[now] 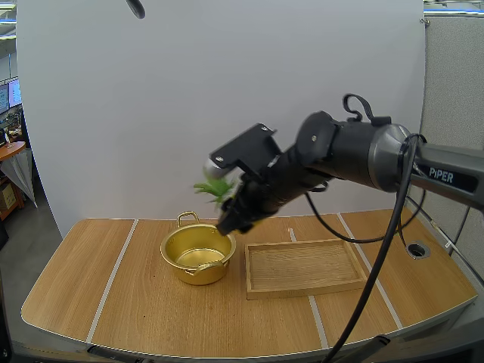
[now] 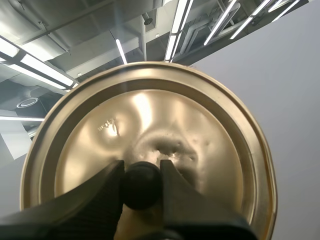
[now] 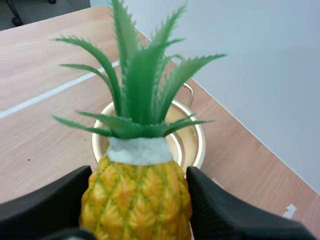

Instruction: Open the pot, put the pineapple inside, and close it

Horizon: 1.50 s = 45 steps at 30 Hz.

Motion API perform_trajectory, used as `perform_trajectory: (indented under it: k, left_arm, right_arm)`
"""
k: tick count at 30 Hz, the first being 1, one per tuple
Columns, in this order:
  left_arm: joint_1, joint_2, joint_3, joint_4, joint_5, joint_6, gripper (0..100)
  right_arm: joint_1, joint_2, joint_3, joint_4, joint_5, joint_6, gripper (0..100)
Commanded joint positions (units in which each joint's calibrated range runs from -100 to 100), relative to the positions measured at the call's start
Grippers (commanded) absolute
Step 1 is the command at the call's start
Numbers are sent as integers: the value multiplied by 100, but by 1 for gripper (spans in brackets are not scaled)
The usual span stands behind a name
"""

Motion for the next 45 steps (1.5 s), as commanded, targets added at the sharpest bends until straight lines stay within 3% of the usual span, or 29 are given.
perform_trajectory:
  k: [1,24,45]
  left_arm:
    - [-24,-13,-30,50,-193,-34,0]
    - [-24,-13,-30,50,-193,-34,0]
    - [-24,-13,-30,50,-193,-34,0]
  right_arm:
    - [161,254,-241,-112,48,285,0]
    - [238,2883,-1705,-90,224,844,0]
    - [238,4202,-1764,-186,-502,844,0]
